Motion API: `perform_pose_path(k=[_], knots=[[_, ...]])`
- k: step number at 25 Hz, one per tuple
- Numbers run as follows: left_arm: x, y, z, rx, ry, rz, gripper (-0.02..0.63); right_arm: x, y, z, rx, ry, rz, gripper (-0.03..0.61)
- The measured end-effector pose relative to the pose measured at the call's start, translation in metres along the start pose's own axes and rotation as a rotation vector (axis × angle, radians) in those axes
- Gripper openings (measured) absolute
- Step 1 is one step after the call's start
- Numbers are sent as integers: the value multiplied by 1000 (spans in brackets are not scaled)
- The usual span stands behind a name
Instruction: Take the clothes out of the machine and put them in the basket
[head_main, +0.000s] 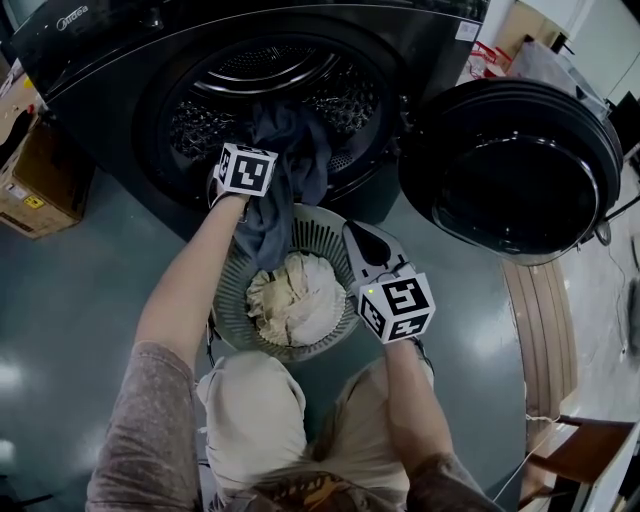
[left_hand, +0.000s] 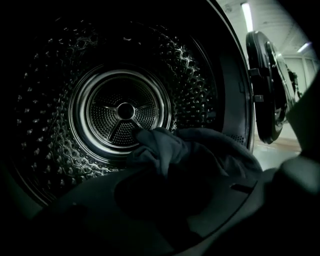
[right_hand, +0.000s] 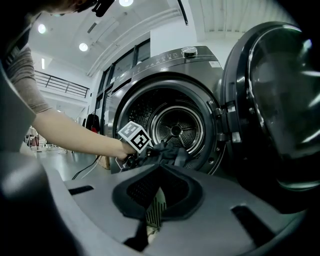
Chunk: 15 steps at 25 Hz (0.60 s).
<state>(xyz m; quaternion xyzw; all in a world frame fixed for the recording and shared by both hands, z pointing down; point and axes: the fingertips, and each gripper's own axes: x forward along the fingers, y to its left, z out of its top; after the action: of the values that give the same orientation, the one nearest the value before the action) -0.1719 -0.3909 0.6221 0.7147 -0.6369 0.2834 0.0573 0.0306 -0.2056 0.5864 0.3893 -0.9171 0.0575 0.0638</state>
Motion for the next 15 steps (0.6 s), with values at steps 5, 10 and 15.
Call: perform_pose_path(k=[5,10,15], knots=[[-24,-14,5,-58,-53,-76,48,-2,-5,-4,5,7,-13,-3],[-60,-39,10,-98,-102,-151,46,-10,-12,-3,11,0,-27,-3],[-103,-60,16,-117,-151,-199,43,-13,-15,-6,27,-6,-27,-3]])
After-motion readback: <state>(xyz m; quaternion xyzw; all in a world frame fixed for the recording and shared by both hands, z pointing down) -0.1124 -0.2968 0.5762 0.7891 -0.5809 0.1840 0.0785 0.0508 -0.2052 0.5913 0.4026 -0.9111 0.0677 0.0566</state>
